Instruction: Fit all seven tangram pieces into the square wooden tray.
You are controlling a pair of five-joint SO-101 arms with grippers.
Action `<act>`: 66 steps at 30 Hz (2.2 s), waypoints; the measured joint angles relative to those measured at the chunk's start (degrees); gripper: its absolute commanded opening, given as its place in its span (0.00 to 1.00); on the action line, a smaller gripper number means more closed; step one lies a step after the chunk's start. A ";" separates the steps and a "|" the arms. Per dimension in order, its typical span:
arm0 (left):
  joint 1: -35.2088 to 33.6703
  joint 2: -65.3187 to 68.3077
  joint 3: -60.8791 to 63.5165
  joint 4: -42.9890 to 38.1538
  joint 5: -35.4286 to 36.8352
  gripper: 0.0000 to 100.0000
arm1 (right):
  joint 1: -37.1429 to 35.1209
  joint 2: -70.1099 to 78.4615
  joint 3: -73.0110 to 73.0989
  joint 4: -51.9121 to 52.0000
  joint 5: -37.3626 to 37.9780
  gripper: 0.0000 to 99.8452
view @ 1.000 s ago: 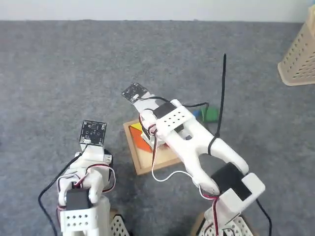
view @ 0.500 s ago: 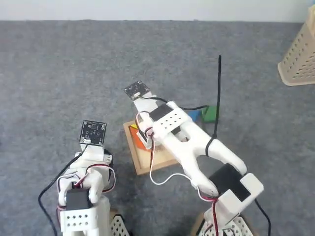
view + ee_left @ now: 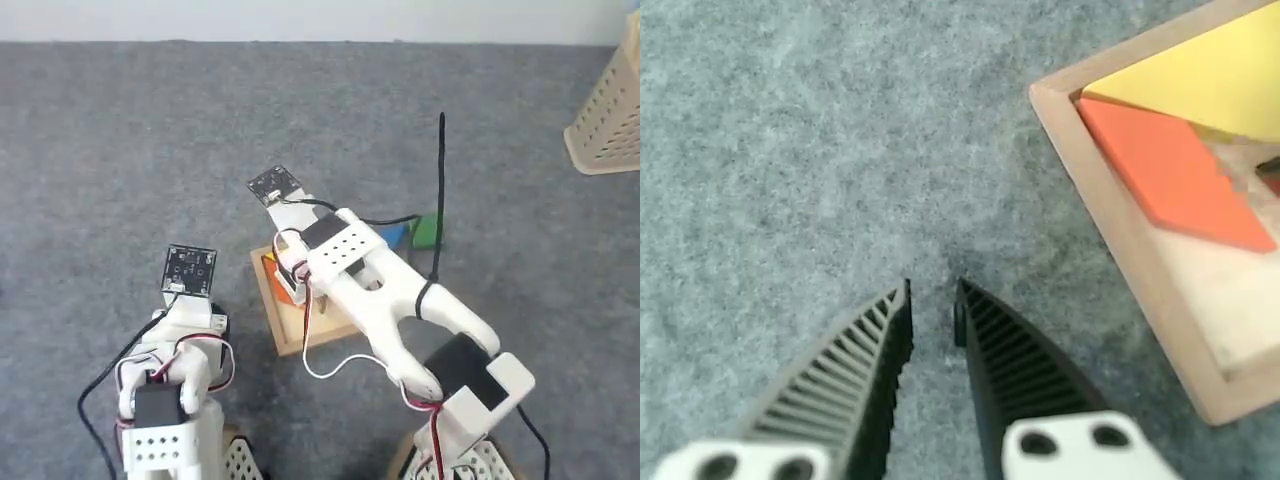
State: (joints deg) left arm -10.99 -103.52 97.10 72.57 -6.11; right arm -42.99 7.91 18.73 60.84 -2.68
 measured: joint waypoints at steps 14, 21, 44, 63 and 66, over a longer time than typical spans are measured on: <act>0.00 0.00 0.00 0.00 0.00 0.07 | 3.34 -1.23 0.00 1.41 0.00 0.00; 0.00 0.00 0.00 0.00 0.00 0.07 | 3.60 -2.20 4.40 -2.02 2.29 0.01; 0.00 0.00 0.00 0.00 0.00 0.07 | 2.64 -2.64 7.03 -5.01 5.27 0.01; 0.00 0.00 0.00 0.00 0.00 0.07 | 0.79 -3.78 10.46 -13.89 6.42 0.01; 0.00 0.00 0.00 0.00 0.00 0.07 | 0.79 -3.78 10.46 -14.95 8.62 0.01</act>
State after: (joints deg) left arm -10.99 -103.52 97.10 72.57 -6.11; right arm -42.20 4.13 29.19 45.89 5.93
